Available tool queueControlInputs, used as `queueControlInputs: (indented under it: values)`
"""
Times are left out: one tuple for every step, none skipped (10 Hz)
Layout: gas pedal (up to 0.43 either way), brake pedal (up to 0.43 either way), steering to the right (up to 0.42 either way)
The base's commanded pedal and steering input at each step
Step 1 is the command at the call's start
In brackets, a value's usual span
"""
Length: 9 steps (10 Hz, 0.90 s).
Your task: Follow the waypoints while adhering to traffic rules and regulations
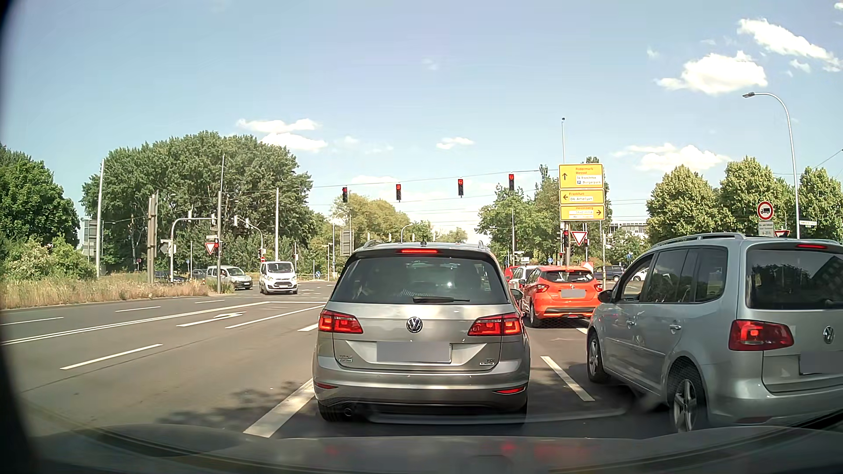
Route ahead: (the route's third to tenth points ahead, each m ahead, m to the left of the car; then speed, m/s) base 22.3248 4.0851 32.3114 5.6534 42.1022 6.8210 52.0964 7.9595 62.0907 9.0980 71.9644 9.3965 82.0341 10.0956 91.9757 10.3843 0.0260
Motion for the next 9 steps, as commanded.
queueControlInputs:
  values:
    - [0.0,0.323,0.003]
    - [0.0,0.329,0.003]
    - [0.0,0.341,0.003]
    - [0.0,0.341,0.003]
    - [0.0,0.341,0.003]
    - [0.0,0.341,0.003]
    - [0.0,0.341,0.003]
    - [0.0,0.335,0.003]
    - [0.0,0.335,0.003]
